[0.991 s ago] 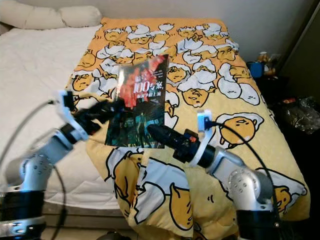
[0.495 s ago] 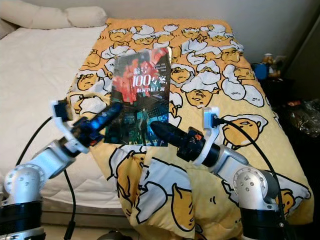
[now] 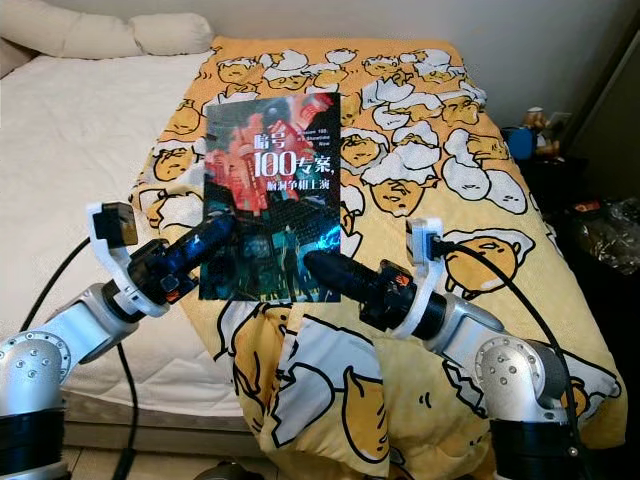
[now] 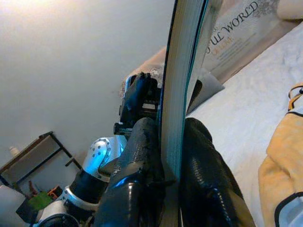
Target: Clean up the room
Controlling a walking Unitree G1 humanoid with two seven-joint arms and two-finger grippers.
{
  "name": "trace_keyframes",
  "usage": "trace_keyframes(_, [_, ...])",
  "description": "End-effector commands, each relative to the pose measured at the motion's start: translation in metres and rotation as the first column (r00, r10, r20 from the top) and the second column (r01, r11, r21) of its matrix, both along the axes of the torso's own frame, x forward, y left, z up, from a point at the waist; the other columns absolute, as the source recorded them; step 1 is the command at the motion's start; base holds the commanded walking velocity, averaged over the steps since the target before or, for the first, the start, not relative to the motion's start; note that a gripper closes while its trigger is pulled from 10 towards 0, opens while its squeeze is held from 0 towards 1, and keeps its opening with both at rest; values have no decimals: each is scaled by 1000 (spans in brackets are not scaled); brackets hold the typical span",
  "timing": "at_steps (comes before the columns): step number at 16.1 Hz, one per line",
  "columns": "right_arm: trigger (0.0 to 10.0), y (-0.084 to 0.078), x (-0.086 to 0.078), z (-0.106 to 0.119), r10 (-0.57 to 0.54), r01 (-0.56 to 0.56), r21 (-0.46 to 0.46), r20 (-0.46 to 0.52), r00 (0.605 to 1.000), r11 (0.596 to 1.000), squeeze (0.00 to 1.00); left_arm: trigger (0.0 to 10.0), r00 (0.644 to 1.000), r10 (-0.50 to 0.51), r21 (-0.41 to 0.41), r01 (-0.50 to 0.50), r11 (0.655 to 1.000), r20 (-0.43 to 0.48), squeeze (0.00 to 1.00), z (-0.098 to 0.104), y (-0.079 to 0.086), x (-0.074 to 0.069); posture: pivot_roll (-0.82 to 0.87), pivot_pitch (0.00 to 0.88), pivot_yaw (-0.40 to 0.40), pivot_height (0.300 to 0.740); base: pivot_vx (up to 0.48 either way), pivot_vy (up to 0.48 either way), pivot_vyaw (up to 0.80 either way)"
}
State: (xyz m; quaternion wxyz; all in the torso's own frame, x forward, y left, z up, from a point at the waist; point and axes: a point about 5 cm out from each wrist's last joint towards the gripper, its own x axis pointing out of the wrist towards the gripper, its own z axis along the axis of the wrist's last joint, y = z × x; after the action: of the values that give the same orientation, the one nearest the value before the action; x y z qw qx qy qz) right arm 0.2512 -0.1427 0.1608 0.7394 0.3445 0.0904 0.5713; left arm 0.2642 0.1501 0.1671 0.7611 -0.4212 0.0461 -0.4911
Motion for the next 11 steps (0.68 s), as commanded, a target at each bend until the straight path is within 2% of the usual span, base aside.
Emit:
trace_keyframes(1, [10000,5,0,10,55,-55,11,50,997,998,0,0,999,-26,38,25,999,35,0,4,-4,-2,-82,0,53,740,0,0,0])
trace_keyframes(4, [10000,5,1,9,54,-53,-17,63,997,998,0,0,998,4,121,-11,993,62,0,5,1,-3,-73,0,44,740,0,0,0])
trace_keyframes(11, [10000,6,6,11,82,-76,-61,89,993,995,0,0,994,-25,234,0,972,103,0,10,4,-6,-62,0,38,740,0,0,0])
